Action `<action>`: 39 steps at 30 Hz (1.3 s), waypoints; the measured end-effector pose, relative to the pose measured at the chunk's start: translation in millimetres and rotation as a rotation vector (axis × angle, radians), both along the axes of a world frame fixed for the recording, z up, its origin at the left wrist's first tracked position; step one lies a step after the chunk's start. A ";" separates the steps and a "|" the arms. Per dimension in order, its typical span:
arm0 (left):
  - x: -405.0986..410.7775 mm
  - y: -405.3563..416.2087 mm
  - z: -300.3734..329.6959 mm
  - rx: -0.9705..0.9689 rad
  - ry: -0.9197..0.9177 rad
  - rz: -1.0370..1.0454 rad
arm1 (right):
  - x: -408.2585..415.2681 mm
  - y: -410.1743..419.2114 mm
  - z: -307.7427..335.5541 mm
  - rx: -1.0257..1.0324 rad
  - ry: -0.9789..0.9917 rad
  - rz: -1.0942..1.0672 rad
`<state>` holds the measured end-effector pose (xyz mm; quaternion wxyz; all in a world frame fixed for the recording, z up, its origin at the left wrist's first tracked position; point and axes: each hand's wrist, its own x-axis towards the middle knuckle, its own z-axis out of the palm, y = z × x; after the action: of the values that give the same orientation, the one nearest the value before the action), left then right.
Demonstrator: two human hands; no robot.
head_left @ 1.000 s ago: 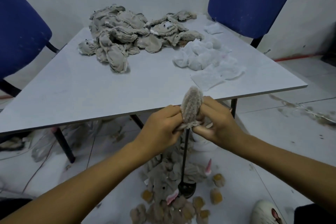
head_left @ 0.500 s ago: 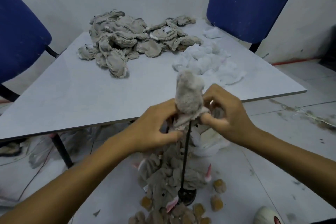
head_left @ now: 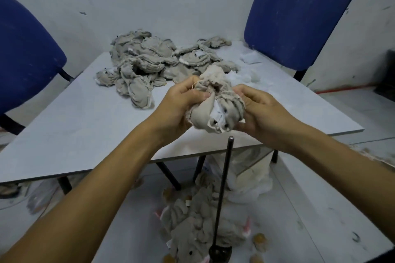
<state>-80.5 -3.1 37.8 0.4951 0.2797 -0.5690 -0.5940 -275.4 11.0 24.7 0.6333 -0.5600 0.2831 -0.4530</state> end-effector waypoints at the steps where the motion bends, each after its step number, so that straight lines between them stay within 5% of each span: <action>1: -0.5 -2.6 -2.4 0.008 -0.005 0.014 | 1.2 -2.0 -1.5 0.034 -0.025 -0.018; 12: -15.7 -6.1 -19.7 0.088 -0.028 0.222 | 15.9 -9.4 -18.3 0.083 -0.062 0.039; 18: -18.6 -6.6 -15.1 0.163 -0.012 0.268 | -7.6 -21.4 2.2 -0.054 0.184 0.255; 29: -28.9 -1.0 -13.3 0.099 0.119 0.223 | 26.9 -17.2 -12.7 -0.328 0.236 -0.465; 33: -26.5 7.5 -9.8 -0.140 -0.161 0.257 | 22.1 -29.1 -13.7 -0.375 0.321 -0.704; 39: -25.0 15.4 -22.1 -0.361 -0.602 0.288 | 32.0 -37.2 -29.3 -0.079 0.371 -0.753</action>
<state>-105.5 12.3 15.7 0.4254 0.4271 -0.7394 -0.2997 -243.4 -26.2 -4.6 0.3398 -0.5133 0.5596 -0.5549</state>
